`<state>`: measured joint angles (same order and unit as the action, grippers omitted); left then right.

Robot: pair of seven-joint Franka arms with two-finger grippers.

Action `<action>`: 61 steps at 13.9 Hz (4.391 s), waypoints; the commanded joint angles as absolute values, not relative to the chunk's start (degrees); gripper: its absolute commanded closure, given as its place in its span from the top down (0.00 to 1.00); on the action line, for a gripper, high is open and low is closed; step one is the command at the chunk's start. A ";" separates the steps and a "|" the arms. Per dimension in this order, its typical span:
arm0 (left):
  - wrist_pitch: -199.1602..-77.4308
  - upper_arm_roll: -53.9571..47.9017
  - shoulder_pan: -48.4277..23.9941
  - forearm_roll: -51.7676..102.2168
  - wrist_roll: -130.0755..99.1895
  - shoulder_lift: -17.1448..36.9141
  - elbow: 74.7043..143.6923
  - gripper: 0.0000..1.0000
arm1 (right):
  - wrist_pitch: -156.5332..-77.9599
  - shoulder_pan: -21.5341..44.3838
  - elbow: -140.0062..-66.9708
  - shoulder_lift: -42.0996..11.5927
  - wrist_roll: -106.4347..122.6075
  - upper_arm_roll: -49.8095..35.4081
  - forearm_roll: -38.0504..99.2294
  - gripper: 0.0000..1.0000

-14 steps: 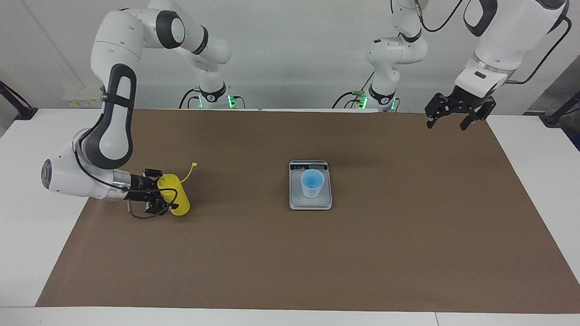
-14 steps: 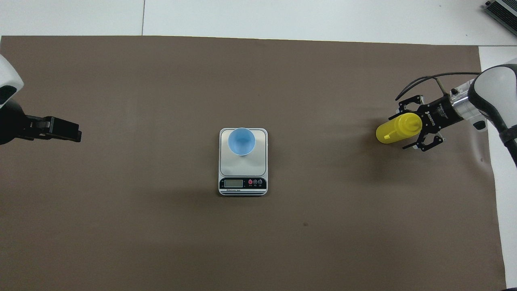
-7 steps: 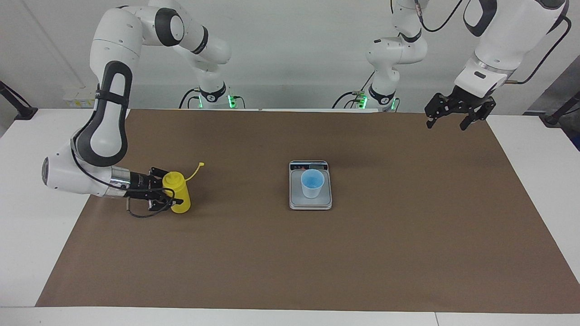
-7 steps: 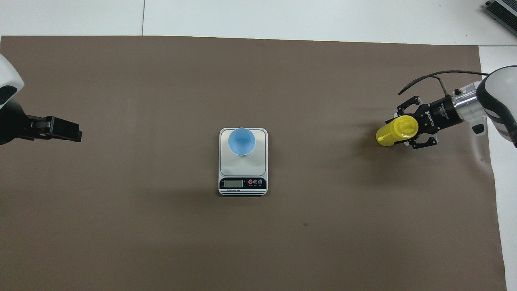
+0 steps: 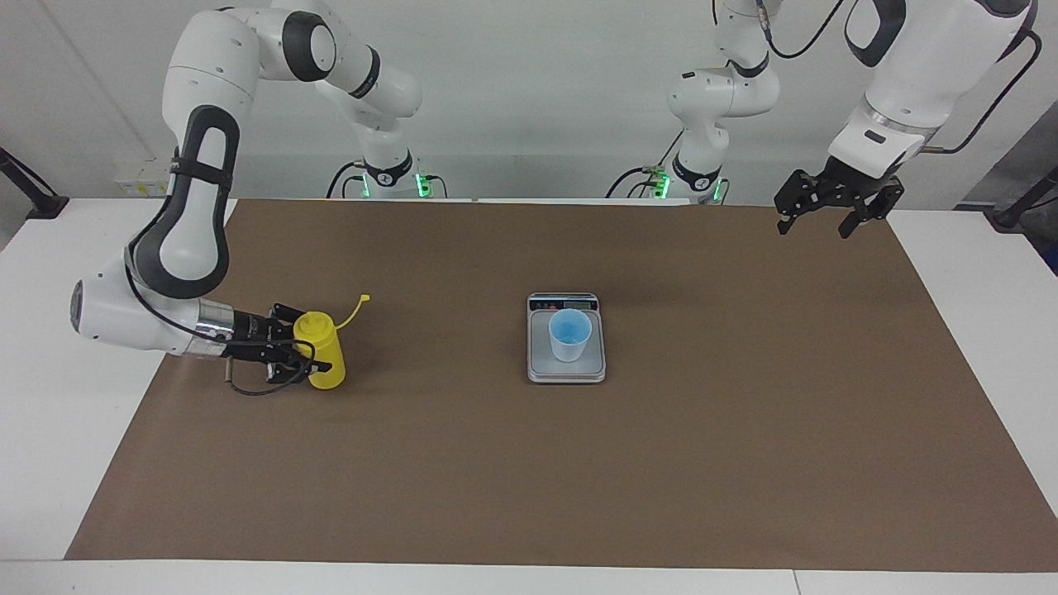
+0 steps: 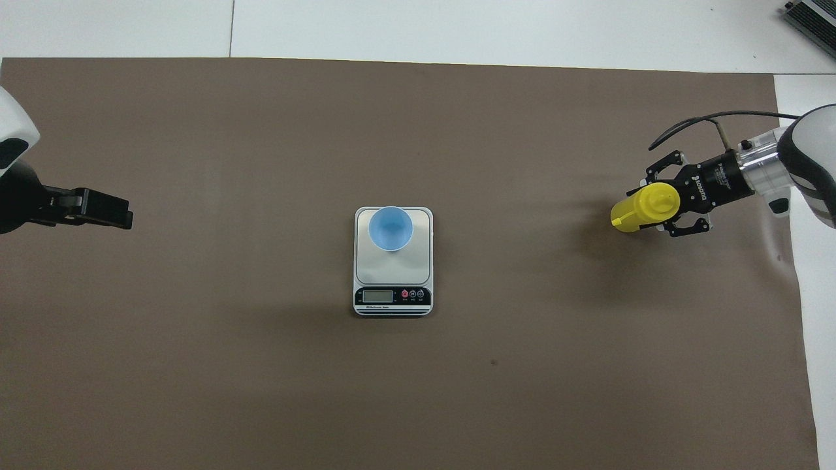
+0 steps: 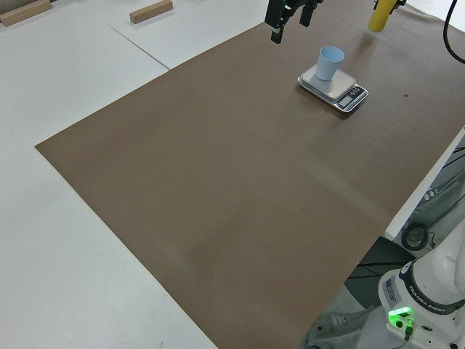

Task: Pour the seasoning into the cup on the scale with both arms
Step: 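Lift the yellow bottle with the right gripper and tip it, then carry the bottle over the cup and invert it, then hold the inverted bottle above the cup to pour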

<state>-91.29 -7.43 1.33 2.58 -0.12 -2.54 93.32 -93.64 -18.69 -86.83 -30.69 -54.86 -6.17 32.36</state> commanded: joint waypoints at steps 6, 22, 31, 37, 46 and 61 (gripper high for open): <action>-92.29 -8.00 2.37 1.76 2.72 -3.60 94.92 1.00 | -107.91 -5.37 -87.45 -22.68 -76.53 -6.33 24.79 0.00; -92.72 -7.91 2.29 1.76 2.72 -4.22 96.06 1.00 | -138.08 15.02 -88.33 -24.34 -102.27 -6.15 1.72 0.00; -93.51 -7.91 2.20 1.76 2.72 -4.57 97.12 1.00 | -153.53 18.37 -88.07 -28.65 -109.95 -6.24 -18.89 0.00; -94.13 -8.00 2.20 1.84 2.72 -4.92 97.82 1.00 | -169.34 18.11 -91.66 -29.88 -109.69 -6.15 -23.02 0.00; -93.87 -7.91 2.20 1.76 2.72 -4.92 97.65 1.00 | -186.68 17.48 -97.56 -30.15 -109.69 -4.04 -42.54 0.00; -94.57 -8.00 2.20 1.76 2.72 -5.01 98.26 1.00 | -182.37 19.60 -95.01 -31.29 -110.21 -2.37 -61.44 0.00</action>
<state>-92.69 -7.41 1.34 2.52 1.90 -2.94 95.41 -182.40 19.49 -96.47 -31.13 -108.89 -3.05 -60.10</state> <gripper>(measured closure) 0.000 0.445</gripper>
